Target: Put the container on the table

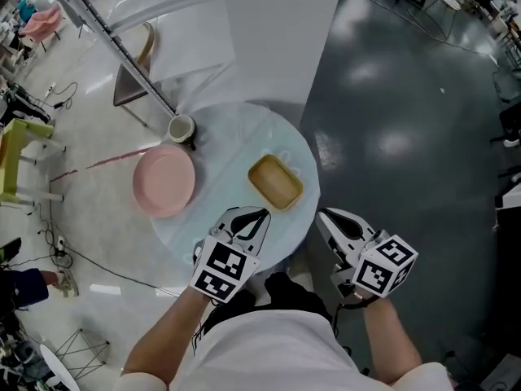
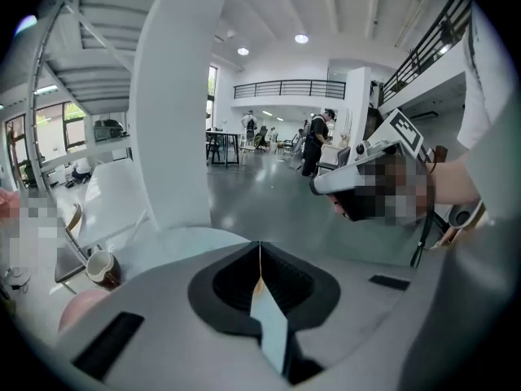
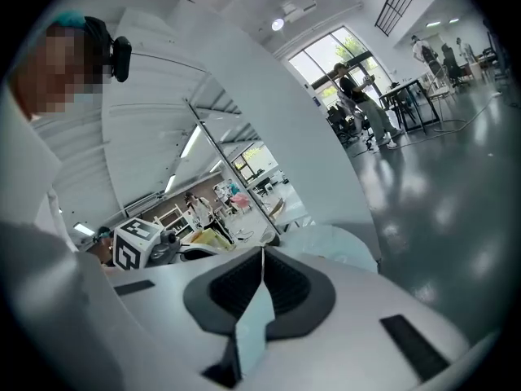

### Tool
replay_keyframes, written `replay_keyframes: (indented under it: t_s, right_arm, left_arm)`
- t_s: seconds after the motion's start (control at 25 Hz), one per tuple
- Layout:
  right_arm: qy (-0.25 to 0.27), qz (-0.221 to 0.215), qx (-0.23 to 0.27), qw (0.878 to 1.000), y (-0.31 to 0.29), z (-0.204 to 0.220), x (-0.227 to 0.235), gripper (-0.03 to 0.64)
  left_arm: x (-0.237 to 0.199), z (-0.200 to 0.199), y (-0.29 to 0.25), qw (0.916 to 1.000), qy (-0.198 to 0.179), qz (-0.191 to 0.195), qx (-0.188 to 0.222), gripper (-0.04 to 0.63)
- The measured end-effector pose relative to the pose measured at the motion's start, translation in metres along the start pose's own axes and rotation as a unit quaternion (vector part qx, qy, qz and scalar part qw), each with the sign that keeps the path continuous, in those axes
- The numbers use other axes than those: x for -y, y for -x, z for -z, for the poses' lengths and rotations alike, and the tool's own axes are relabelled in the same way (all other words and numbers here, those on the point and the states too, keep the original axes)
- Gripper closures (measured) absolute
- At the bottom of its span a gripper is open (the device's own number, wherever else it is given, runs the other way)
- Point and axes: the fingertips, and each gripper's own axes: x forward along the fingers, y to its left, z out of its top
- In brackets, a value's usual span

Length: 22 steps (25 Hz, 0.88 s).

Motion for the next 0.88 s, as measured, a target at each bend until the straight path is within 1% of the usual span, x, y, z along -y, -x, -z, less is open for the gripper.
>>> replay_keyframes:
  t_s: [0.2, 0.44, 0.72, 0.88]
  right_arm:
    - [0.009, -0.002, 0.006, 1.0, -0.008, -0.002, -0.03, 0.592]
    - [0.022, -0.009, 0.01, 1.0, -0.013, 0.0, -0.061, 0.592]
    - [0.038, -0.024, 0.006, 0.999, -0.017, 0.008, -0.091, 0.592]
    - [0.046, -0.032, 0.005, 0.998, -0.019, 0.012, -0.105, 0.592]
  left_arm:
    - [-0.01, 0.007, 0.033, 0.9998, 0.013, -0.002, 0.015, 0.572]
    - [-0.015, 0.012, 0.067, 0.999, 0.02, -0.002, 0.039, 0.572]
    - [-0.015, 0.014, 0.096, 0.9973, 0.028, -0.002, 0.068, 0.573]
    - [-0.016, 0.016, 0.112, 0.9957, 0.039, -0.003, 0.084, 0.574]
